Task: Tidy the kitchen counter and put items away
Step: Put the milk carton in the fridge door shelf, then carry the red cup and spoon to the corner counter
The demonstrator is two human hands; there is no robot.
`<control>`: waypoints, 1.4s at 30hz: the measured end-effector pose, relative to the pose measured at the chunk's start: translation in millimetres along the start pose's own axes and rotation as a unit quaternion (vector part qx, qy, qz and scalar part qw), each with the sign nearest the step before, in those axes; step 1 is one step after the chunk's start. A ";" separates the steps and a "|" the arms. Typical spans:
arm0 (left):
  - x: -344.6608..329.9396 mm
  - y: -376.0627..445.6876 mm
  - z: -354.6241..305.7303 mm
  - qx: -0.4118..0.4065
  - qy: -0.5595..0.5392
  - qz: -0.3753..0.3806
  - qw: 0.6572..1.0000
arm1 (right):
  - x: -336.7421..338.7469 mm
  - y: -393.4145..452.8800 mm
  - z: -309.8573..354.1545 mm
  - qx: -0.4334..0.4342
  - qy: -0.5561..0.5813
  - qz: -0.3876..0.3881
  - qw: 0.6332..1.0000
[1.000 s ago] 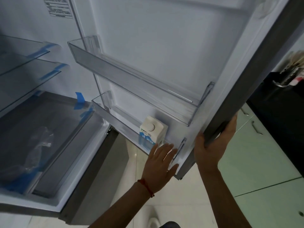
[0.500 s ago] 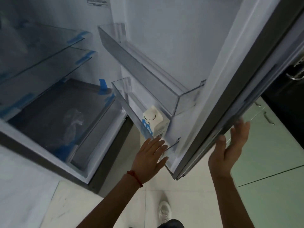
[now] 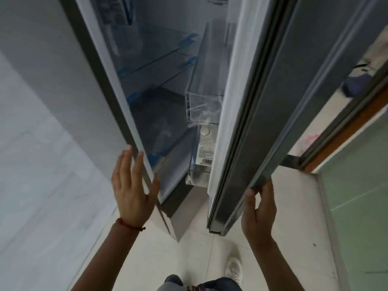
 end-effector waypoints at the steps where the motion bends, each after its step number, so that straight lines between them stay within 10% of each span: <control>1: 6.0 4.3 10.9 0.027 -0.001 -0.008 1.000 | -12.0 -3.0 3.6 -0.001 0.003 0.020 1.000; 7: 1.4 36.4 60.9 0.214 -0.094 0.069 0.970 | -73.0 -5.6 32.8 0.053 0.000 0.055 0.997; 26: -9.2 33.9 68.3 0.213 -0.169 0.129 0.954 | -163.7 -6.9 40.6 0.086 -0.102 0.248 0.960; 35: -41.2 -66.1 86.5 0.315 -0.115 0.287 0.897 | -75.1 -60.7 -47.0 -0.113 -0.210 0.277 0.931; 42: -76.6 -168.9 72.2 0.308 -0.051 0.555 0.771 | 58.4 -175.1 -116.7 -0.417 -0.291 0.281 0.814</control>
Point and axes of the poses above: each hand's wrist, its own y-axis towards the middle knuckle, its own x-axis out of the back of the hand, z = x × y, the point moved 4 cm from there along y, towards the middle knuckle, and after that the axes turned 2 degrees about -z, right-handed, at the moved point
